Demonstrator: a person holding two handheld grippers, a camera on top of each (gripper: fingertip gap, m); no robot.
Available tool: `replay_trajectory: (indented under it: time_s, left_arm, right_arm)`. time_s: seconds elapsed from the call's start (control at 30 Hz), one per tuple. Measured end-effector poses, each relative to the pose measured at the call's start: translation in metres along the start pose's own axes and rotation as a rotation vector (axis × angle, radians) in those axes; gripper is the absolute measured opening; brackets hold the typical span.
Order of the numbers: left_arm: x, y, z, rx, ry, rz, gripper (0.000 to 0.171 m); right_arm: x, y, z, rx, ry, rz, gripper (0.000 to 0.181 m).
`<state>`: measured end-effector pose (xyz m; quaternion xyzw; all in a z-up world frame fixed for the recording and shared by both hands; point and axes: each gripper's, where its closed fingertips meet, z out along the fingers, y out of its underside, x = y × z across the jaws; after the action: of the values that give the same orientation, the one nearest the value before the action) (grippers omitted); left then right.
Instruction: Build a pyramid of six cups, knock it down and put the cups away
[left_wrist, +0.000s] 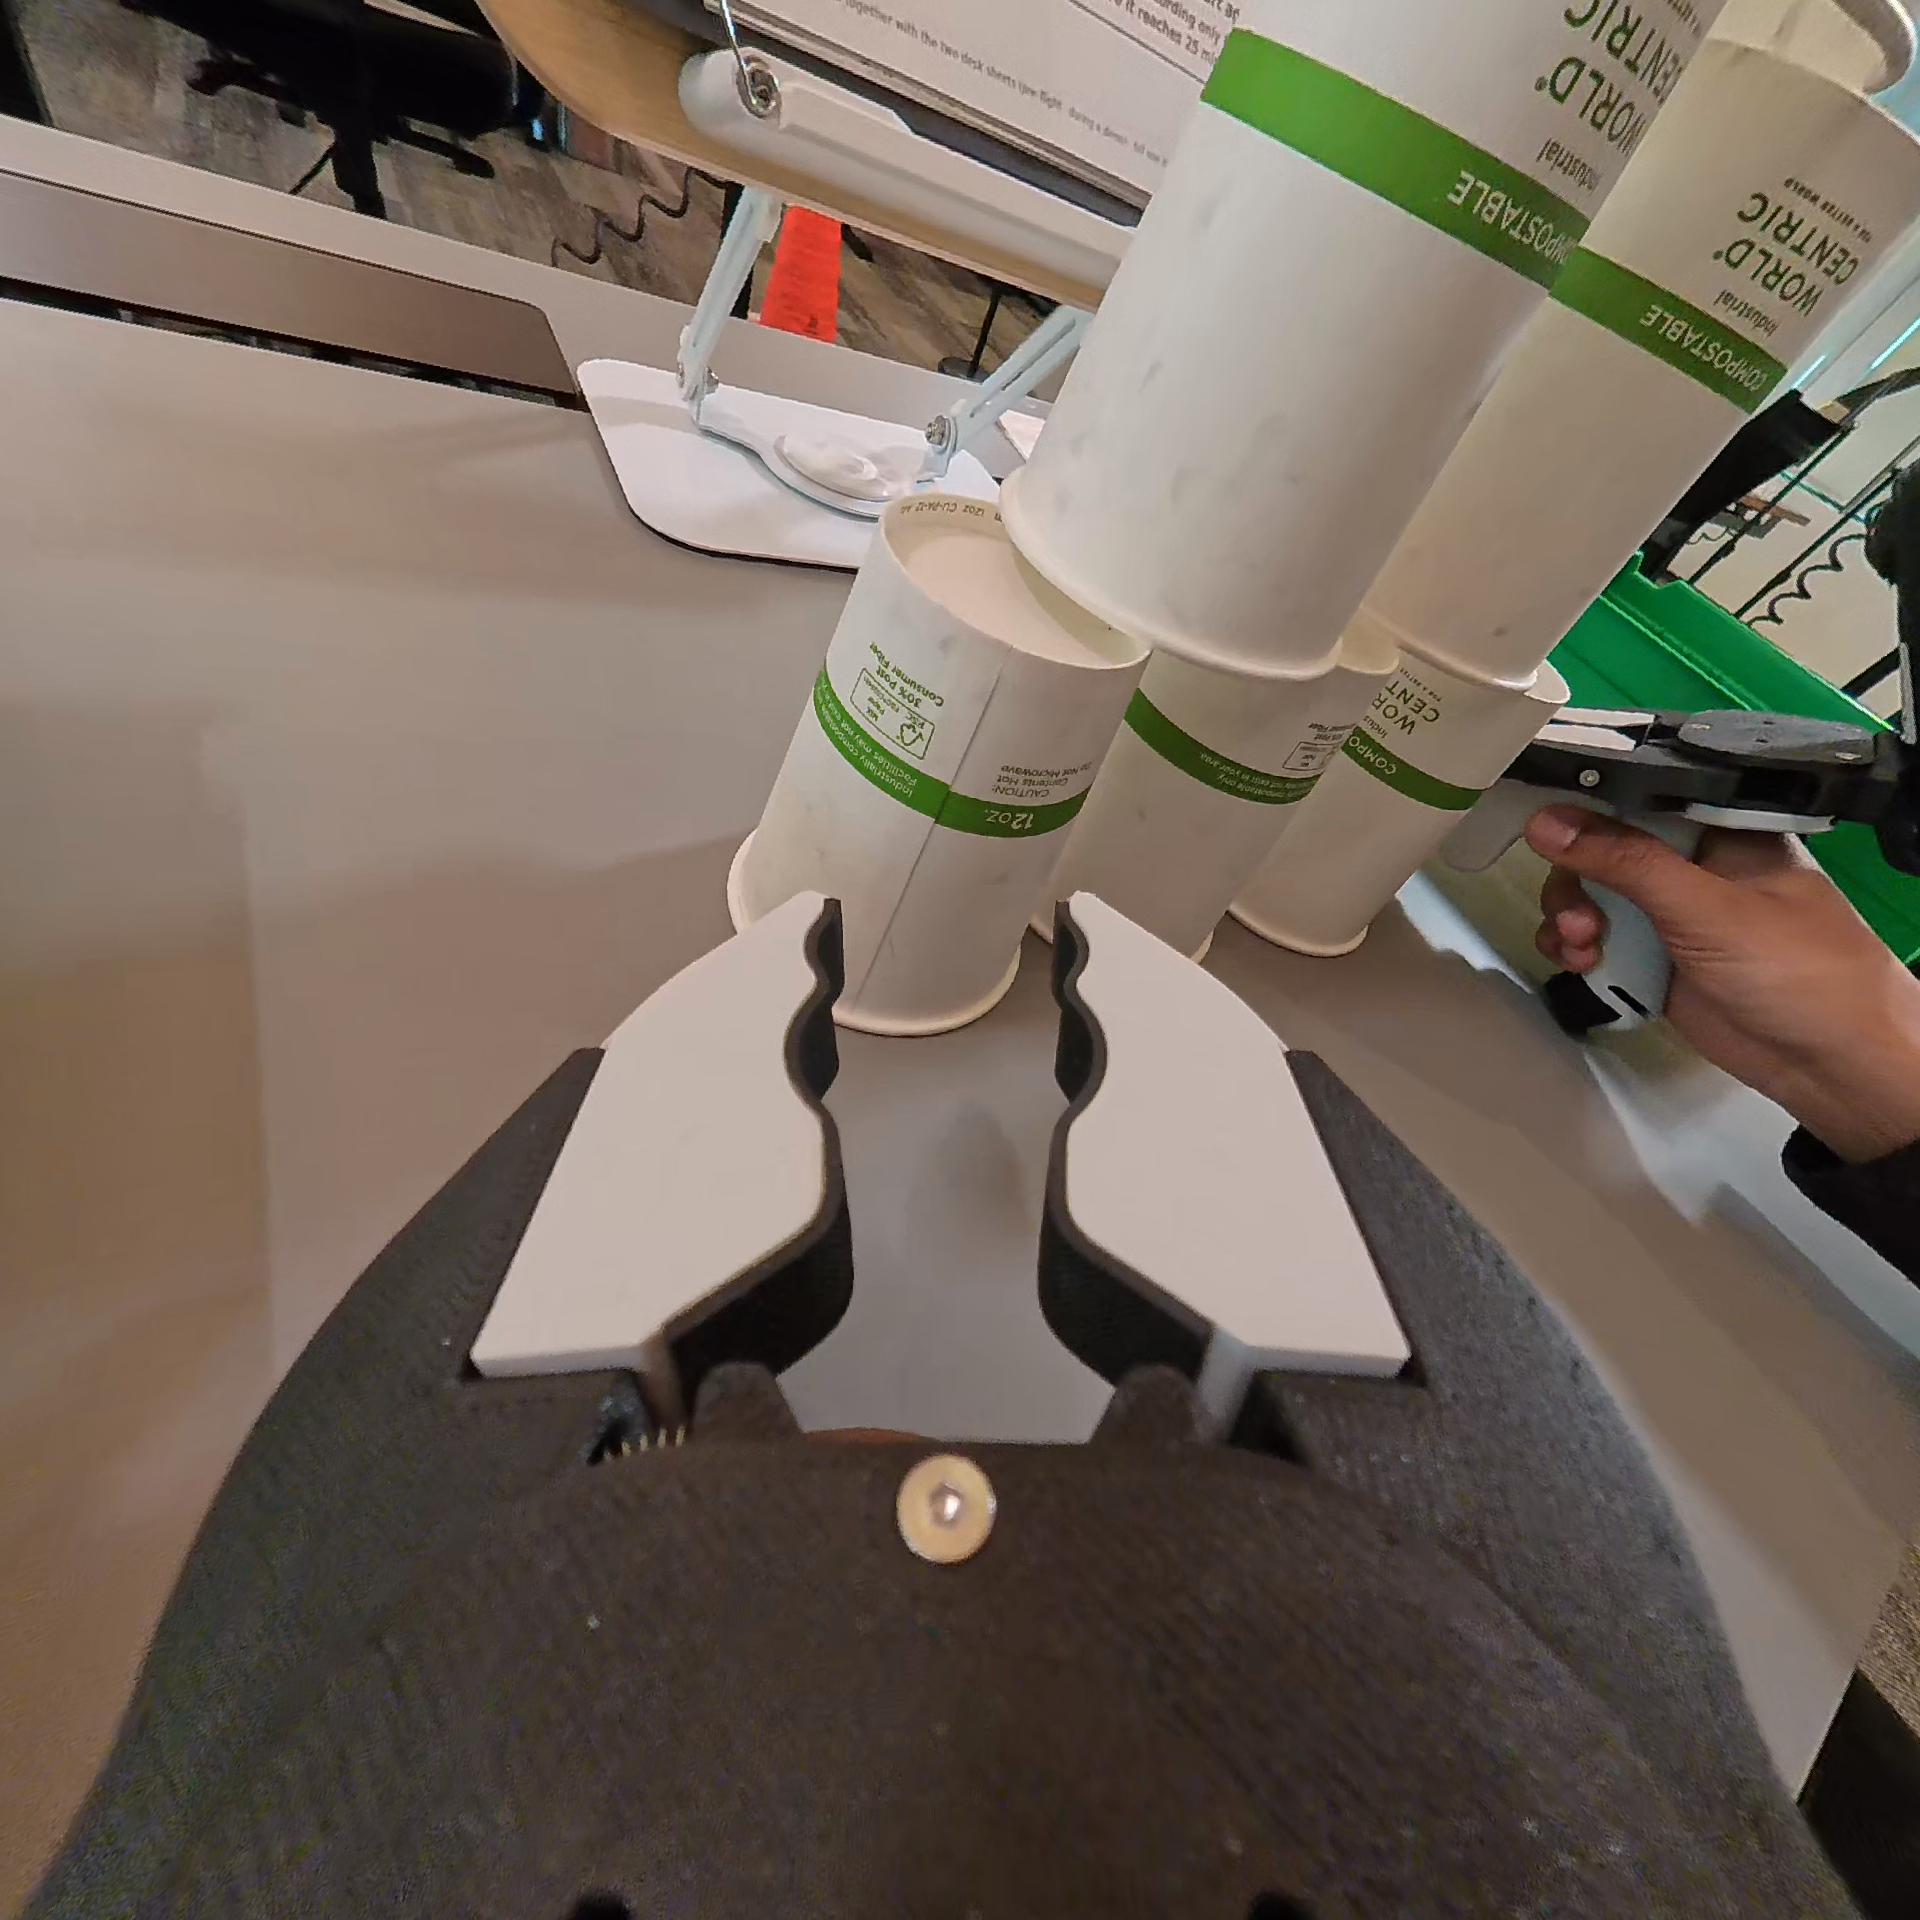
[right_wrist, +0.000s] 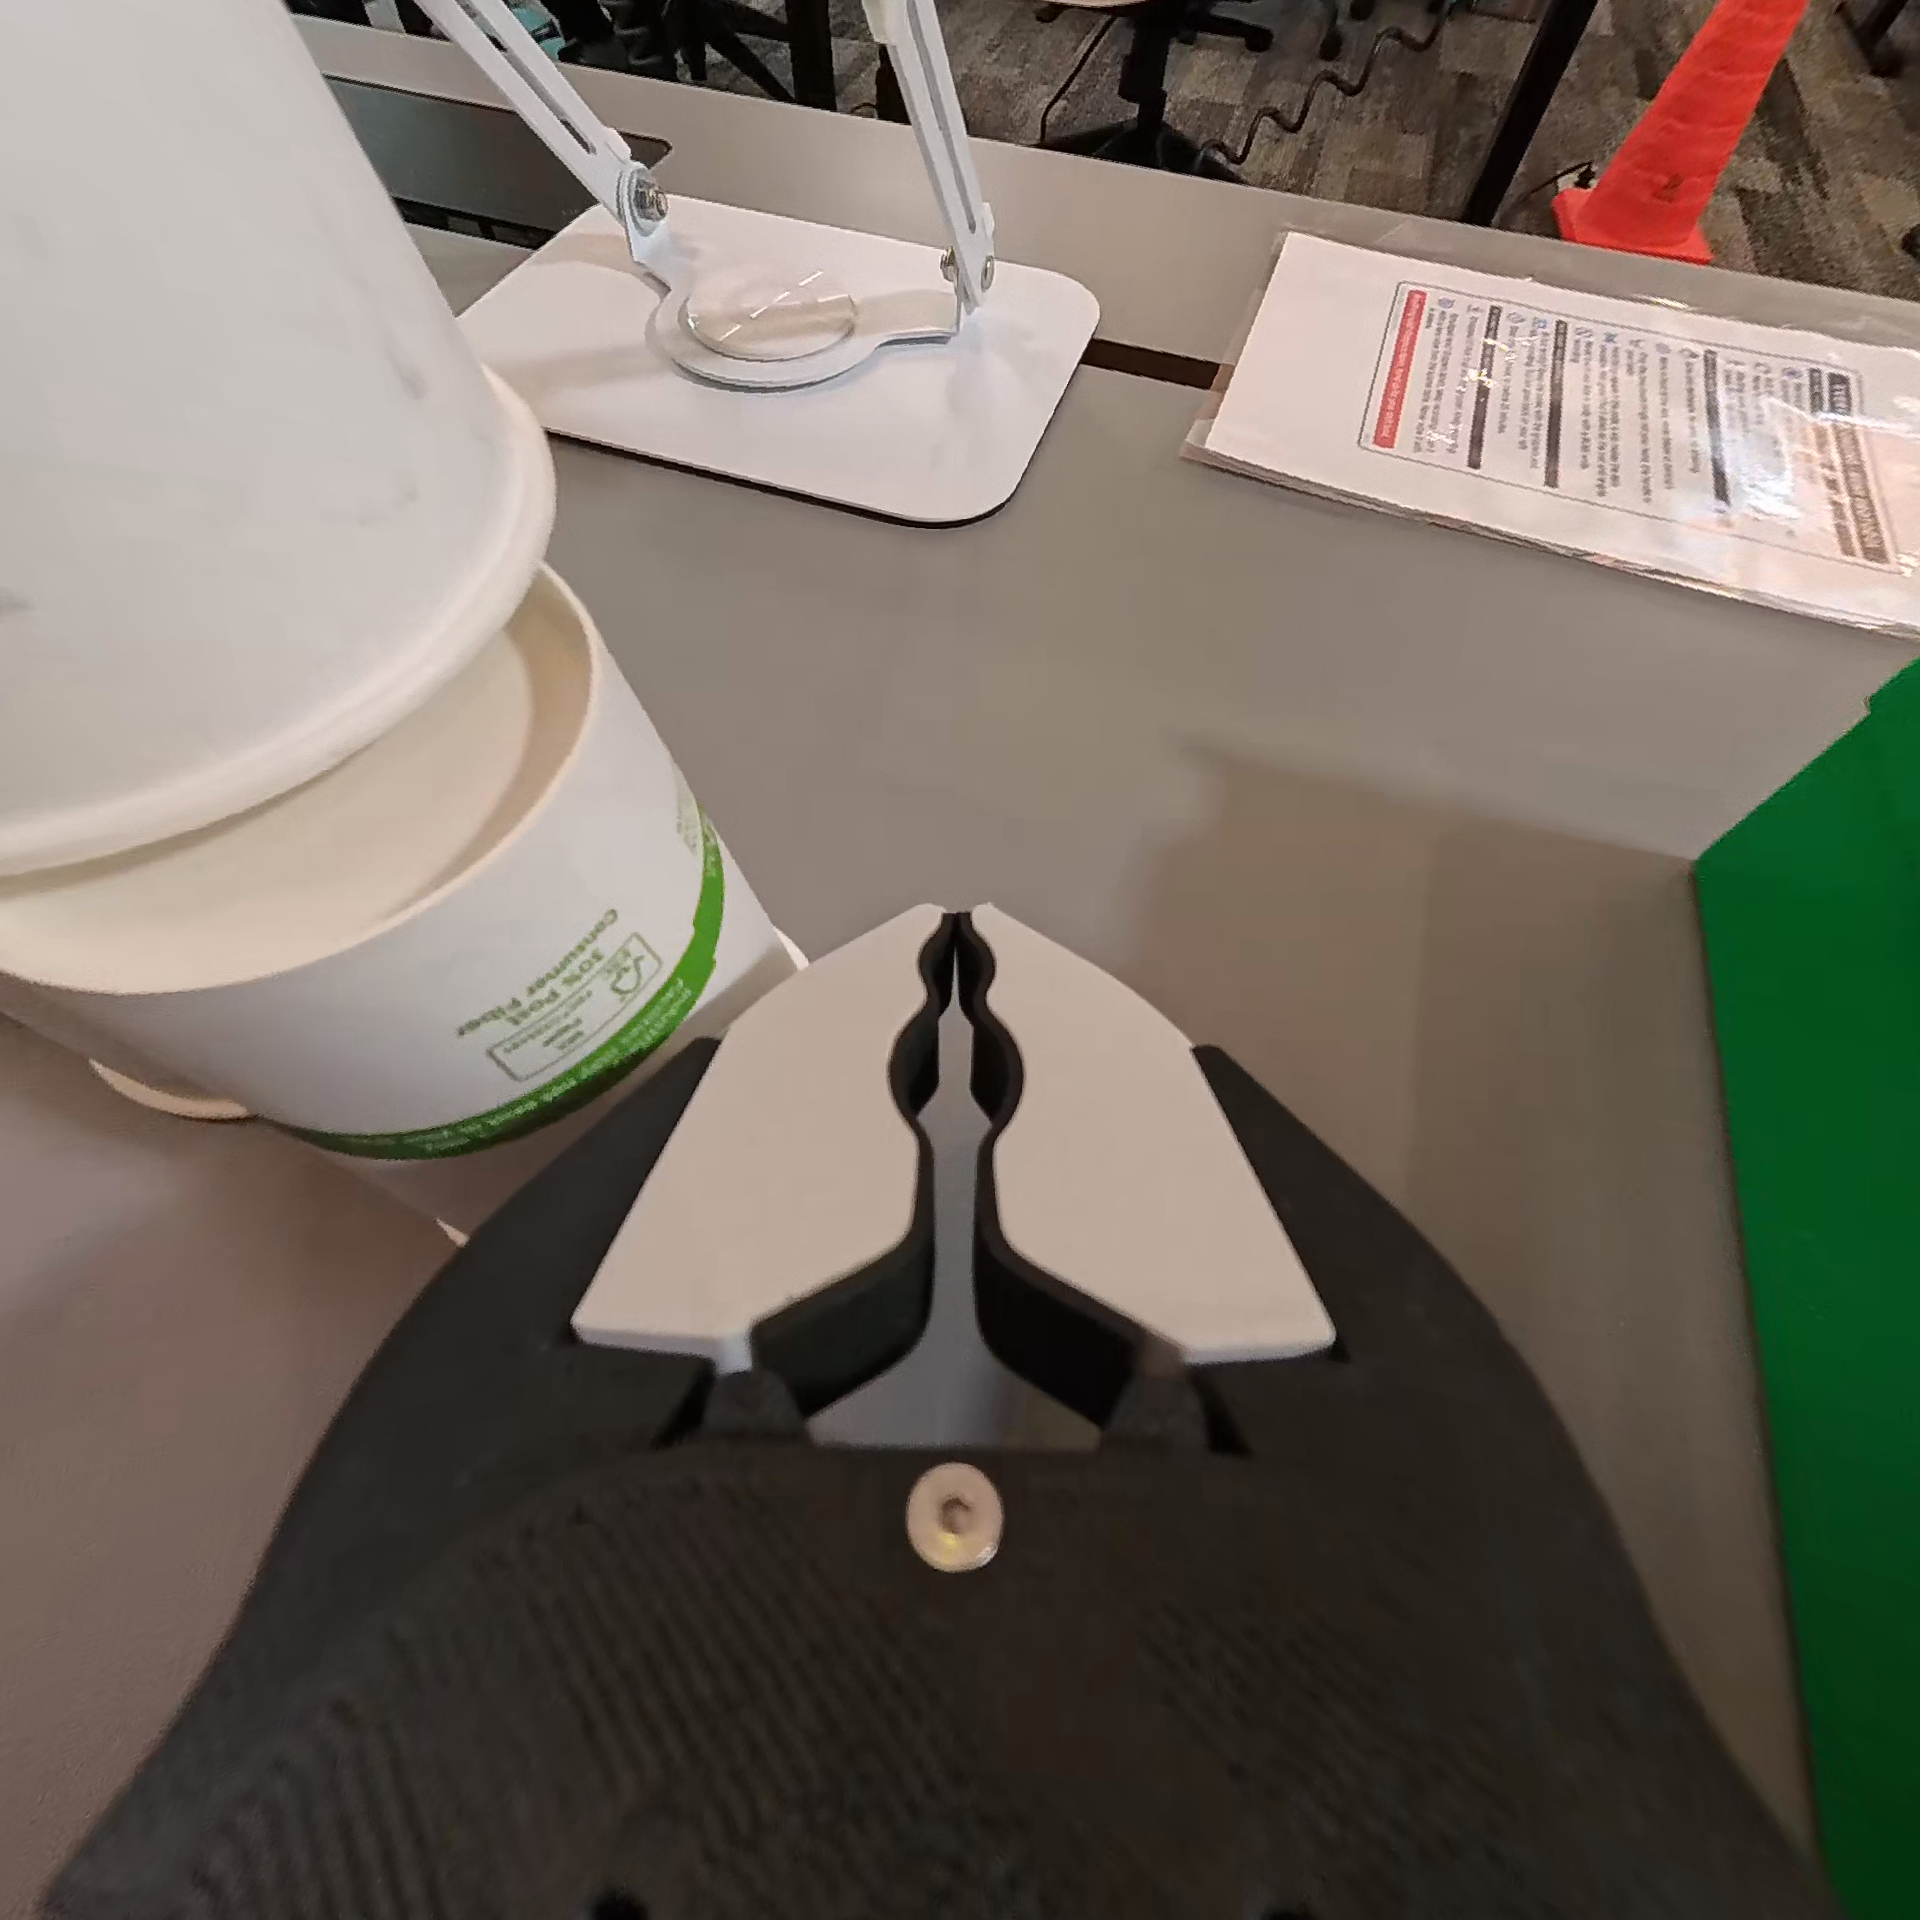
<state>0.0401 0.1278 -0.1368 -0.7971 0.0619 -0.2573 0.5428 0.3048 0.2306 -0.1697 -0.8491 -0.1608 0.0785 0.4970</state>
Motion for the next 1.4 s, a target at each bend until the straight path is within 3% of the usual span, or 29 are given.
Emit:
replay_trajectory:
  time_s: [1.4]
  left_arm:
    - [-0.004,-0.003,-0.001,0.011,-0.009,-0.021,0.039]
  right_arm:
    - [0.039,0.005,-0.012,-0.017,0.149,0.057,0.0]
